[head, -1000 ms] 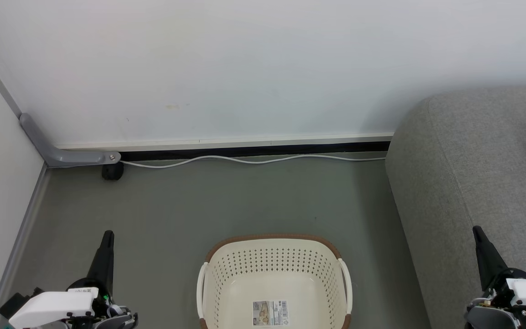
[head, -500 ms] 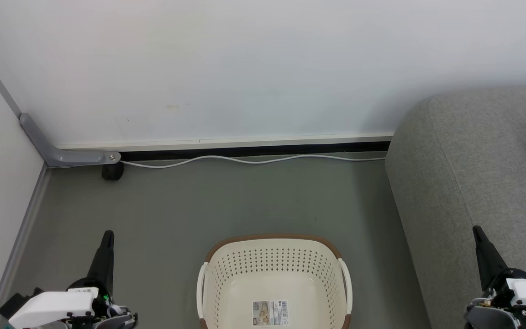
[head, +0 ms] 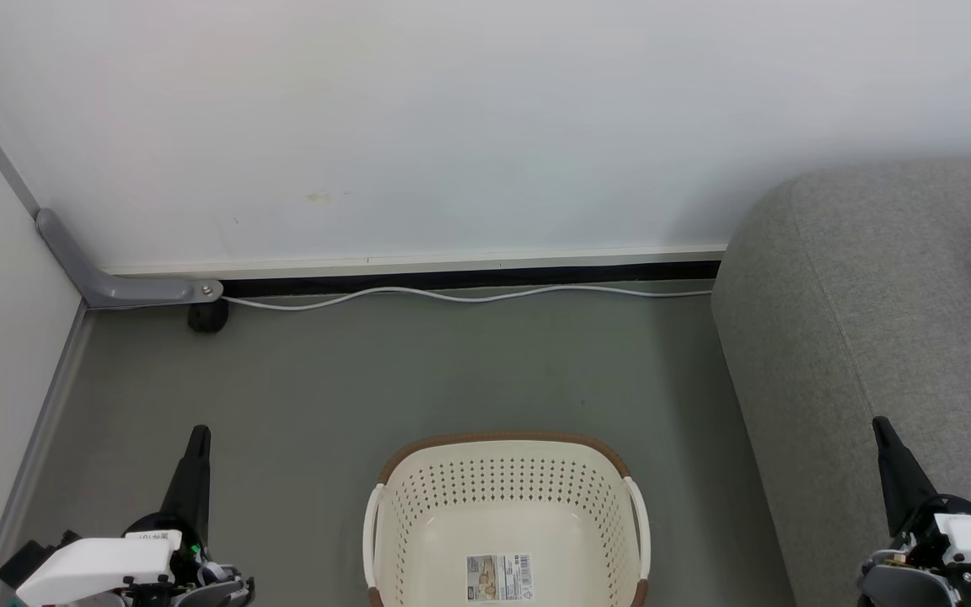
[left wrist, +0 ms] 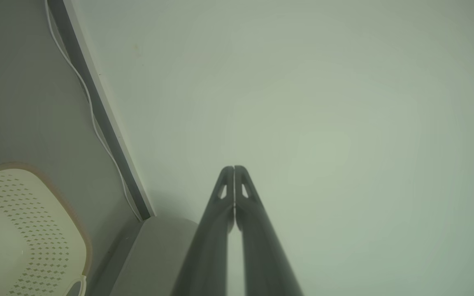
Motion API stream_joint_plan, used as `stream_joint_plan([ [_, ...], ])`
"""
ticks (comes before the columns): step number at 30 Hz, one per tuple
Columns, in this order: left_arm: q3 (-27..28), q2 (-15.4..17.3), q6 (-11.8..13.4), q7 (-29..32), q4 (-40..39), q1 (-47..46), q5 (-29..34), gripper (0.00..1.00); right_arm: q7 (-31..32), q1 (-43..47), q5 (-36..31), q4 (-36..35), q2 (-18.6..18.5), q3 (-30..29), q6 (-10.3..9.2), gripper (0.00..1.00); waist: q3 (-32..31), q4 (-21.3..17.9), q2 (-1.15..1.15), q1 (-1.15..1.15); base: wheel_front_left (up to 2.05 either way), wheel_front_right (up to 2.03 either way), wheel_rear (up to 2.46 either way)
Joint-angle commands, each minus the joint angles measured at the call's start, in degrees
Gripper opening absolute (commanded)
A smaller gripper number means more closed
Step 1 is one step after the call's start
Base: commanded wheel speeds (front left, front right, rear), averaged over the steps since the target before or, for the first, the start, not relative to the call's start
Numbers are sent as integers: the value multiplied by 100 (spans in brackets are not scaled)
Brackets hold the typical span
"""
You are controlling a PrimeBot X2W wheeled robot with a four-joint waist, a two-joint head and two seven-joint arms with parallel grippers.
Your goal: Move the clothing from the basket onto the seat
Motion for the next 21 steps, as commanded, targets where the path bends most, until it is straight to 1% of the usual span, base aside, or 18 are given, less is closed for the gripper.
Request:
stream_joint_plan([
  [1,190,77,-47,37,-164,-334,-22,0,43,-207,65,-179,-59,95,25,0,0,0,0,0,0,0,0],
  [21,190,77,-47,36,-164,-334,-23,0,43,-207,66,-179,-59,96,25,0,0,0,0,0,0,0,0],
])
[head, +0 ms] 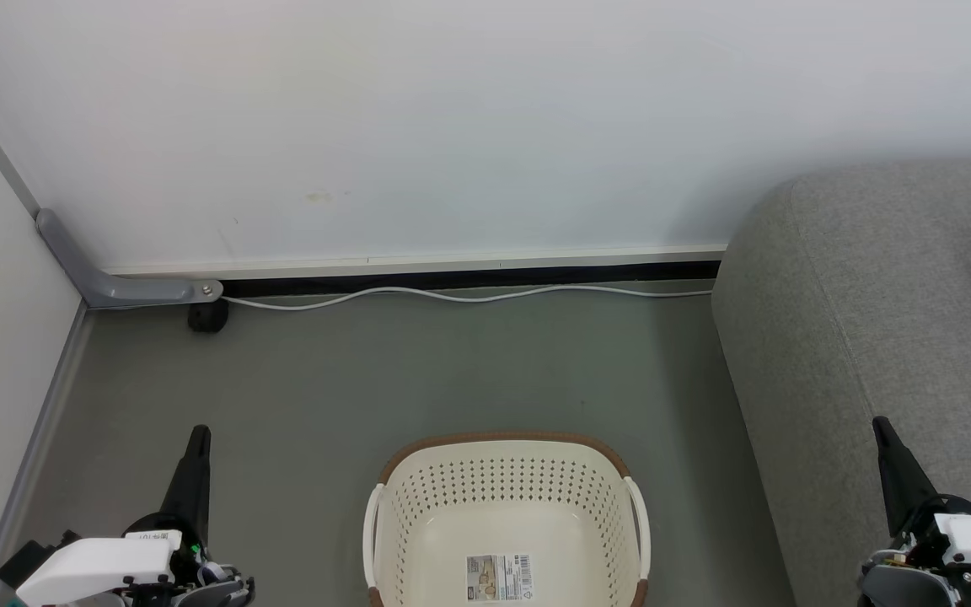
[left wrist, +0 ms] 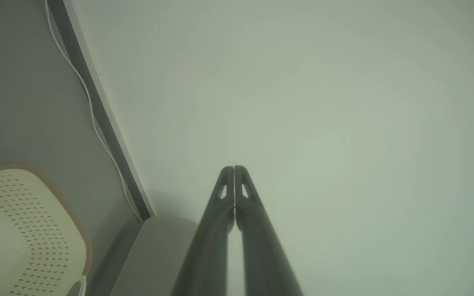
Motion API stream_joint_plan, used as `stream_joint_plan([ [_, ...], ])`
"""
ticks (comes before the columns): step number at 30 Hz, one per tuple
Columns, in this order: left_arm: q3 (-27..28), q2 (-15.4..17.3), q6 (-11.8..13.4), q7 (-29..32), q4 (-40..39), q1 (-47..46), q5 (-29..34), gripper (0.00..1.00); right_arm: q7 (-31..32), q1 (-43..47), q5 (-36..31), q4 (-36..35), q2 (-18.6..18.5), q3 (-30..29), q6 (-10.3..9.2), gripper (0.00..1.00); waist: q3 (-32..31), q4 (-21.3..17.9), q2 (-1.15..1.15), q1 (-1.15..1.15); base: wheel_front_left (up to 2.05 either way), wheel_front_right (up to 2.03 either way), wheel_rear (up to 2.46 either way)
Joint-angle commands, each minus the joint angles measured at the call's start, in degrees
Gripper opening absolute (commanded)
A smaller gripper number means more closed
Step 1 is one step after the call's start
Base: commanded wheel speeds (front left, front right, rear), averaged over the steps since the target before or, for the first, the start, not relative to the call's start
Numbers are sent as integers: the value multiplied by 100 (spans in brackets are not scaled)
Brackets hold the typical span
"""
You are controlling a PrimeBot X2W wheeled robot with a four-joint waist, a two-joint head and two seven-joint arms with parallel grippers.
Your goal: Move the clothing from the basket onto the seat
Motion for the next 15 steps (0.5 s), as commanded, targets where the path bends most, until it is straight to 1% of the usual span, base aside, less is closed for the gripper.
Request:
stream_joint_plan([
  [1,190,77,-47,36,-164,-334,-23,0,43,-207,67,-179,-59,96,25,0,0,0,0,0,0,0,0],
  [15,190,77,-47,36,-165,-334,-23,0,43,-207,67,-179,-59,96,25,0,0,0,0,0,0,0,0],
])
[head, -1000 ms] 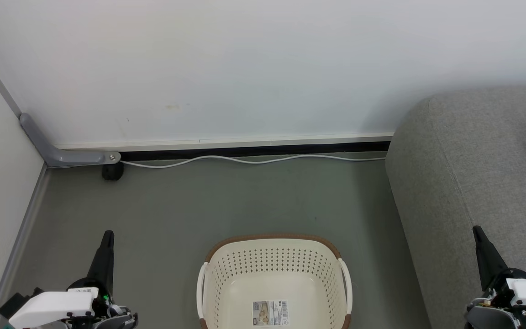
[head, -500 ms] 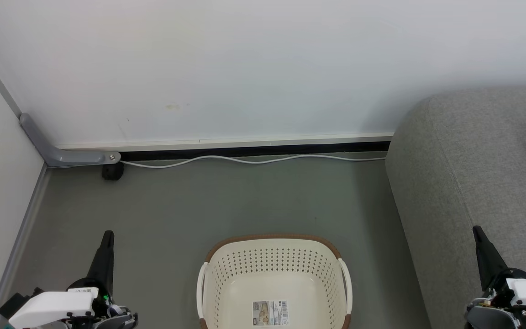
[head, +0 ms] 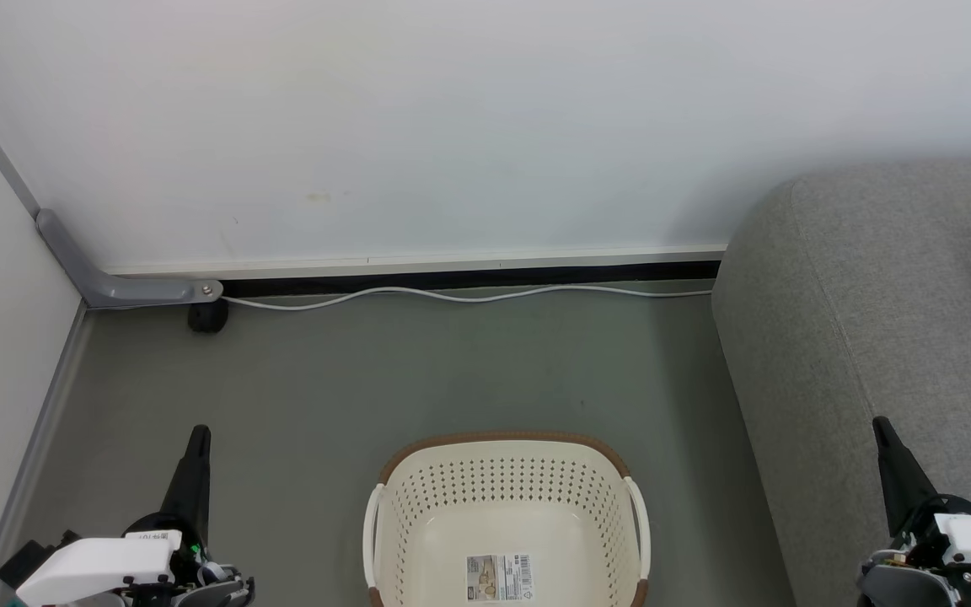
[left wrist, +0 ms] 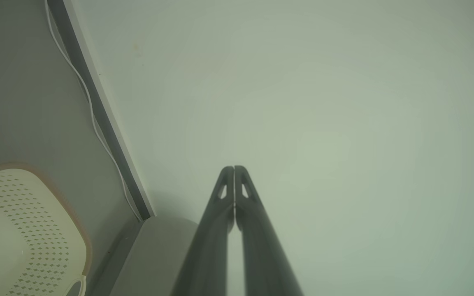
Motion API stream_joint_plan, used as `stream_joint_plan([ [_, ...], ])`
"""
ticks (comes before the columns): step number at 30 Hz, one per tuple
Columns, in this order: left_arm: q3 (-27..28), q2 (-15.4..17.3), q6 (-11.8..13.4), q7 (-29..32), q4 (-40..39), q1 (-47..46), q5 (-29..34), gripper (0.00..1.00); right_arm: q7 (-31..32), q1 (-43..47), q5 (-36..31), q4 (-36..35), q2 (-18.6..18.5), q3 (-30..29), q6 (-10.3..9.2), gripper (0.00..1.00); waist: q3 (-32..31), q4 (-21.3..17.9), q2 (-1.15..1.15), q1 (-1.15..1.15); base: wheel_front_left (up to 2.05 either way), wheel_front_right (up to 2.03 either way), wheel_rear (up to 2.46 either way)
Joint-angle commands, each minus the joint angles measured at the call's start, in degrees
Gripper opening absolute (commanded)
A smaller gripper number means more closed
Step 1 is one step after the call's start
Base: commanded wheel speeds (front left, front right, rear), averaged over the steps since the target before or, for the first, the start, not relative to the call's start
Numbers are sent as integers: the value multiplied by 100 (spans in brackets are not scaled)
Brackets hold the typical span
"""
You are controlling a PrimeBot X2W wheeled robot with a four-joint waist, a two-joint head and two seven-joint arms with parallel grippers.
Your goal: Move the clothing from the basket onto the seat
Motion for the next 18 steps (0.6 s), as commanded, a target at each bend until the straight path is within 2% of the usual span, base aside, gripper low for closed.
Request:
stream_joint_plan([
  [1,190,77,-47,36,-165,-334,-23,0,43,-207,66,-178,-59,96,25,0,0,0,0,0,0,0,0],
  [18,190,77,-47,36,-165,-334,-23,0,42,-207,66,-178,-59,96,25,0,0,0,0,0,0,0,0],
])
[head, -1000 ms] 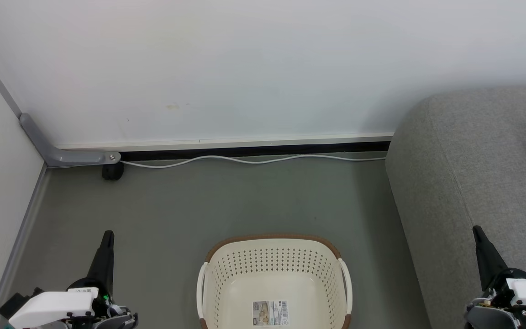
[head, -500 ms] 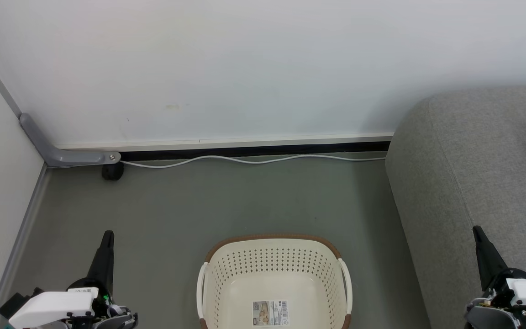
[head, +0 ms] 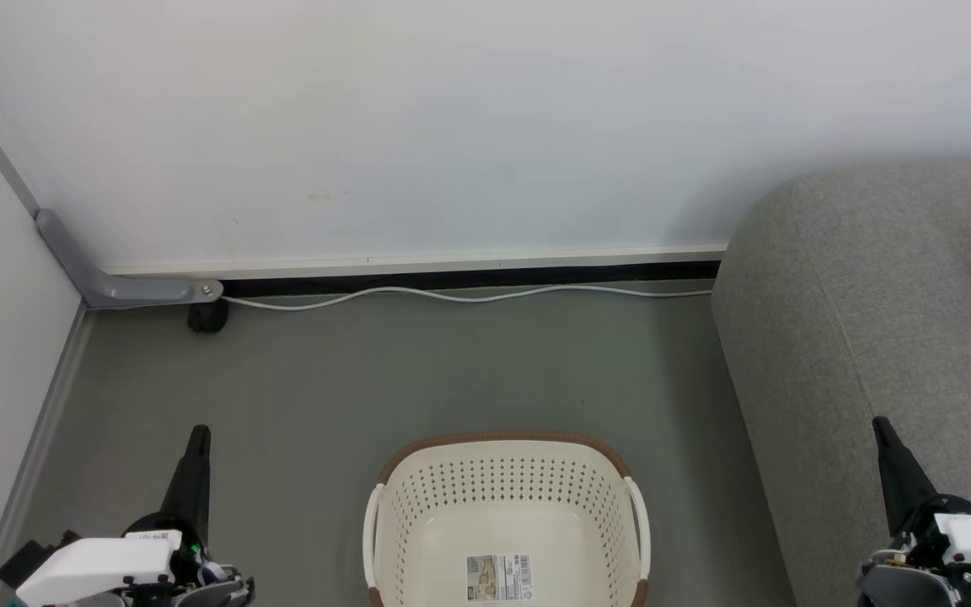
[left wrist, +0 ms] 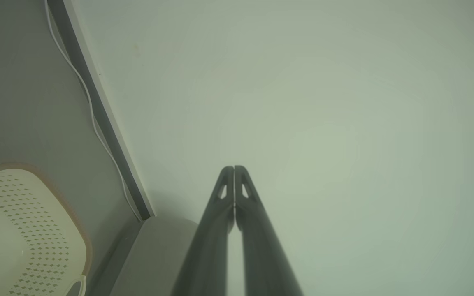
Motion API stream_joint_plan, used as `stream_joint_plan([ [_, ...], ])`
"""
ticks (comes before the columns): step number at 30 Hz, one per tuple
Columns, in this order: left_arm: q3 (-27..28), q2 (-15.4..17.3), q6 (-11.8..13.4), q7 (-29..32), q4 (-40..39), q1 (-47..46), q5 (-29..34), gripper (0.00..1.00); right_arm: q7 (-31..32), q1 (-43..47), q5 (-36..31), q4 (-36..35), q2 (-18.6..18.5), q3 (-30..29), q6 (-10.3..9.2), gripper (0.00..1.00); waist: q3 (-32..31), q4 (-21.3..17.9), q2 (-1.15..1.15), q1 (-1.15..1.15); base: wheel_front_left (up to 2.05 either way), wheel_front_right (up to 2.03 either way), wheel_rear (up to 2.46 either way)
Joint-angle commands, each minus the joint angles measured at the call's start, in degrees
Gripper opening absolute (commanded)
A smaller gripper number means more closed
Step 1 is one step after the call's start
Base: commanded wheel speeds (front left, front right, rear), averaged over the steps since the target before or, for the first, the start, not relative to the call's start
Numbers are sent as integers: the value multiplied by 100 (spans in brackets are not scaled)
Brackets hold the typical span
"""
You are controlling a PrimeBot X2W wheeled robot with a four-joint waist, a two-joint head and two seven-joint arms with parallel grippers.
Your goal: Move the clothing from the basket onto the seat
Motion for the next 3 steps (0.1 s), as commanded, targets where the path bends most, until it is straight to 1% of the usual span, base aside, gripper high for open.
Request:
stream_joint_plan([
  [1,190,77,-47,36,-165,-334,-23,0,42,-207,66,-178,-59,96,25,0,0,0,0,0,0,0,0],
  [3,190,77,-47,36,-165,-334,-23,0,42,-207,66,-178,-59,96,25,0,0,0,0,0,0,0,0],
])
